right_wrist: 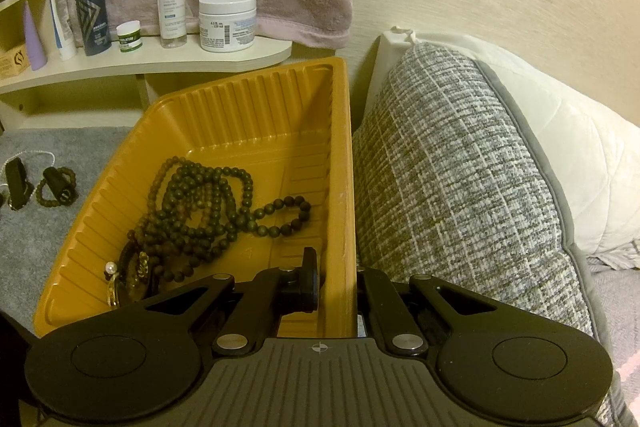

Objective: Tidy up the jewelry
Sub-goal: 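Reach the left tool to the pearl strand on the towel and grasp it, then lift the pearl strand with the left tool and drop it into the orange tray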

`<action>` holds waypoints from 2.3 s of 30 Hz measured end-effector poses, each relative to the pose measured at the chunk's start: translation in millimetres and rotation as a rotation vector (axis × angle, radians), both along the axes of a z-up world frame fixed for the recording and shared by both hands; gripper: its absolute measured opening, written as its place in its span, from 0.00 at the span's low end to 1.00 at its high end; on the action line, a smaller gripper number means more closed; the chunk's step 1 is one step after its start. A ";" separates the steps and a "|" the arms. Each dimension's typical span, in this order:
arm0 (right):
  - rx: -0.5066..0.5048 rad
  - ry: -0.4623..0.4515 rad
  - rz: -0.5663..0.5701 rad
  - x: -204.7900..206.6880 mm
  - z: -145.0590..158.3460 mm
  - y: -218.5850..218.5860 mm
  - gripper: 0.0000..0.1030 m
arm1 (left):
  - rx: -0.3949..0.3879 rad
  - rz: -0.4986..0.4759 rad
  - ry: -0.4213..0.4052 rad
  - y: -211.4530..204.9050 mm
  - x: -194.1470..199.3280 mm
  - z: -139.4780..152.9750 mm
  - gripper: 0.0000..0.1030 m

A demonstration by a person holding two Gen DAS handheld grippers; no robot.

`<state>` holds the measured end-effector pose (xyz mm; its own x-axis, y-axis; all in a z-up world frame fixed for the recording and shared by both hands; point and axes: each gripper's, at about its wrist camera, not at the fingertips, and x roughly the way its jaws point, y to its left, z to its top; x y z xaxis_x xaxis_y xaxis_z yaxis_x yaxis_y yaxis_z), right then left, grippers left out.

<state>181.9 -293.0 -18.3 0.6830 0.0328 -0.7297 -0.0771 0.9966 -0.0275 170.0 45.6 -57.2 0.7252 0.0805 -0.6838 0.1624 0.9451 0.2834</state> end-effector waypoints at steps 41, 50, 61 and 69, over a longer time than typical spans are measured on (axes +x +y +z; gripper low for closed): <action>0.002 -0.010 0.005 1.5 4.7 0.0 0.04 | -0.194 -0.357 -0.340 -44.1 -22.2 192.1 0.02; 0.004 -0.011 0.004 1.4 5.2 -0.1 0.04 | -0.312 -0.514 -0.329 -100.6 -19.1 200.1 0.02; 0.004 -0.012 0.004 1.1 5.7 0.5 0.04 | -0.392 -0.648 -0.194 -159.3 -9.9 170.8 0.02; 0.003 -0.013 0.003 1.6 6.4 2.9 0.04 | -0.333 -0.678 -0.091 -186.7 5.5 122.9 0.02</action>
